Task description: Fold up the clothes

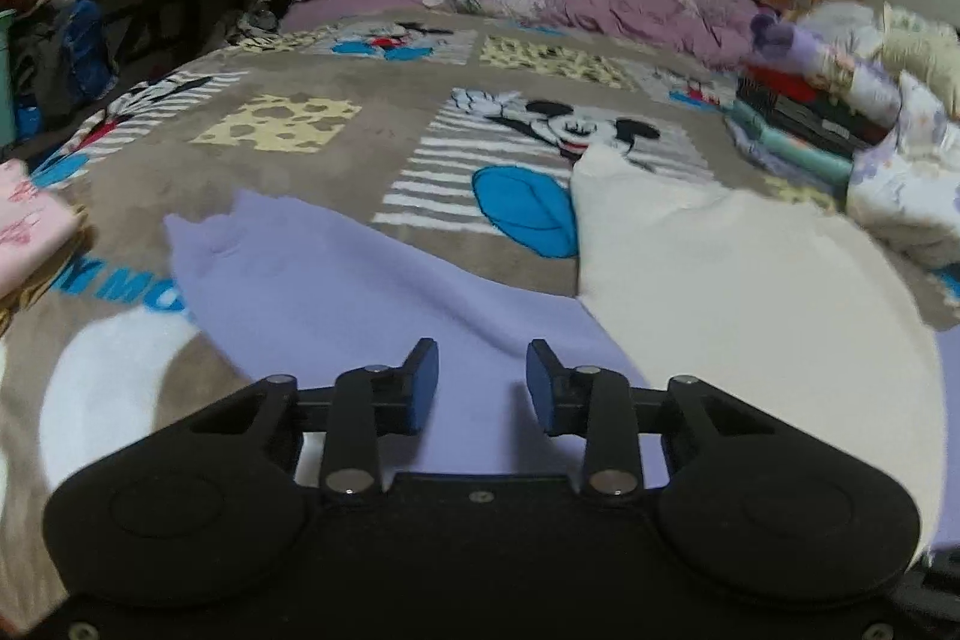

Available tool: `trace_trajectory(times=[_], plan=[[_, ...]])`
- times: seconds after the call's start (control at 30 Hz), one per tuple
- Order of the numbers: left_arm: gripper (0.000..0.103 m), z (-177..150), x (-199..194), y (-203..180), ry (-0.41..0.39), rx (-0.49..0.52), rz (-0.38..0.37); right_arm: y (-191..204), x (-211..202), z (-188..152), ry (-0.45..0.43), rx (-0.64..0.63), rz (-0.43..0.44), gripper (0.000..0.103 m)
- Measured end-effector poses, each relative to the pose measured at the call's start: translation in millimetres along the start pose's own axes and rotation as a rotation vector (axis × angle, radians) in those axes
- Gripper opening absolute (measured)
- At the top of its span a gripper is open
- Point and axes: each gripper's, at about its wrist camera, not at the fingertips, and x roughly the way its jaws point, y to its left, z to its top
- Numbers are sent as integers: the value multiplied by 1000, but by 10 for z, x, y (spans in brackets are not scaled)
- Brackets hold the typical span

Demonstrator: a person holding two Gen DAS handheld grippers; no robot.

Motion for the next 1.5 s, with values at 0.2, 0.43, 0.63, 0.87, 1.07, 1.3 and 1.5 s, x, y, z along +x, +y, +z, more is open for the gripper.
trace_trajectory(times=[0.2,0.43,0.63,0.87,1.07,1.3,1.5], plan=[[23,321,581,257,66,17,83,-7,-79,-134,-8,38,46,20],[19,590,703,793,68,-123,167,31,-112,-231,-37,20,48,20],[20,409,357,315,42,11,-1,17,-146,-236,-67,27,41,20],[25,376,587,224,39,47,102,-52,-138,-230,-69,58,61,20],[25,362,273,496,-16,-18,108,-94,-111,-161,-88,55,64,20],[25,219,149,320,-16,63,-3,-59,-71,-140,-95,45,88,22],[28,212,546,93,32,208,195,-36,-14,-135,-86,45,114,26]])
